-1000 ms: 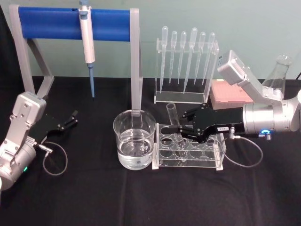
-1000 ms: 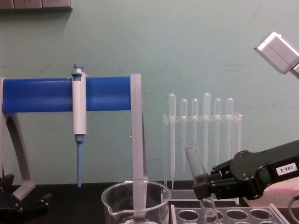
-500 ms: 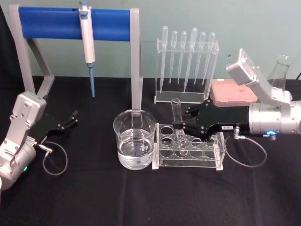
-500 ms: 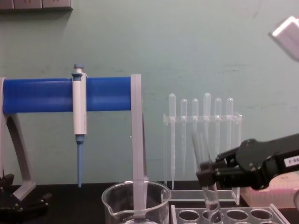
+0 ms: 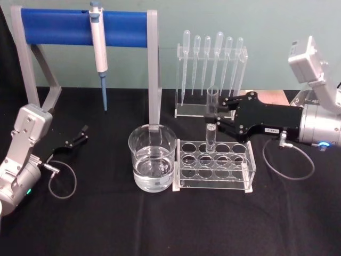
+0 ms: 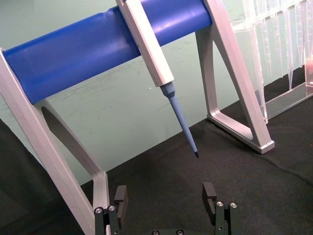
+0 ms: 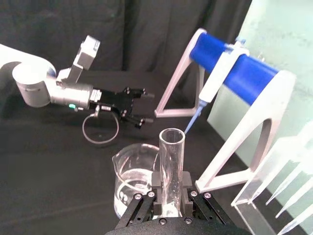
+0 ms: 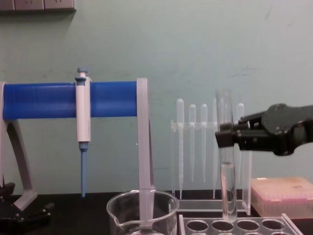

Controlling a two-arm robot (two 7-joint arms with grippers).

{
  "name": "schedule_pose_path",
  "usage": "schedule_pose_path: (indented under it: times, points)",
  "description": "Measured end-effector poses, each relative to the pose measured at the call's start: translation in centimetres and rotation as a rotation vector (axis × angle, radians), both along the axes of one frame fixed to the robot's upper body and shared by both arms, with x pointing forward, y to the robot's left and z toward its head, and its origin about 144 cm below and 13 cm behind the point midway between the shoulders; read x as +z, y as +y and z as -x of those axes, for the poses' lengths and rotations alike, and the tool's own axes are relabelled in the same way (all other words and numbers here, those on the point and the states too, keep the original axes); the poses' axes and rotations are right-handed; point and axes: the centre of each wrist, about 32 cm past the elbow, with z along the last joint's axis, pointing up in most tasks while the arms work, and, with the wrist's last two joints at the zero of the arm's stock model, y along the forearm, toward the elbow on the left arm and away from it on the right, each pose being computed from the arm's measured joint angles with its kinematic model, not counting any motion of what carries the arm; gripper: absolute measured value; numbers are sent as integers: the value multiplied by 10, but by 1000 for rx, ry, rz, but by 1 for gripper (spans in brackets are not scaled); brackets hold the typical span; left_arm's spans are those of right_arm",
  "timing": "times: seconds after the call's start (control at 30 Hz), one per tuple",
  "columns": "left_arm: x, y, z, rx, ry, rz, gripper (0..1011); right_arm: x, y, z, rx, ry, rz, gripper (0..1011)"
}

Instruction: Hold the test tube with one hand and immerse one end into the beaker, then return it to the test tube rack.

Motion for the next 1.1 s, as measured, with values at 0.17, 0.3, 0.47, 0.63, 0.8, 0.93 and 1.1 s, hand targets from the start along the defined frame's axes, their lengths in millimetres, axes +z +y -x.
schedule_pose_path:
  times: [0.17, 0.3, 0.47, 0.63, 0.8, 0.93, 1.1]
  points:
    - [0, 0, 0, 0, 0, 0, 1000, 2, -2, 5, -13, -18, -29, 226]
    - [0, 0, 0, 0, 0, 0, 1000, 0, -3, 8, -25, -25, -57, 225]
    - [0, 0, 0, 0, 0, 0, 1000, -6, -6, 11, -44, -29, -105, 225]
    - [0, 0, 0, 0, 0, 0, 1000, -17, -8, 12, -60, -21, -144, 225]
    - [0, 0, 0, 0, 0, 0, 1000, -28, -8, 10, -69, -8, -169, 225]
    - [0, 0, 0, 0, 0, 0, 1000, -31, -8, 10, -73, -2, -174, 225]
    - [0, 0, 0, 0, 0, 0, 1000, -32, -8, 9, -73, 0, -172, 226]
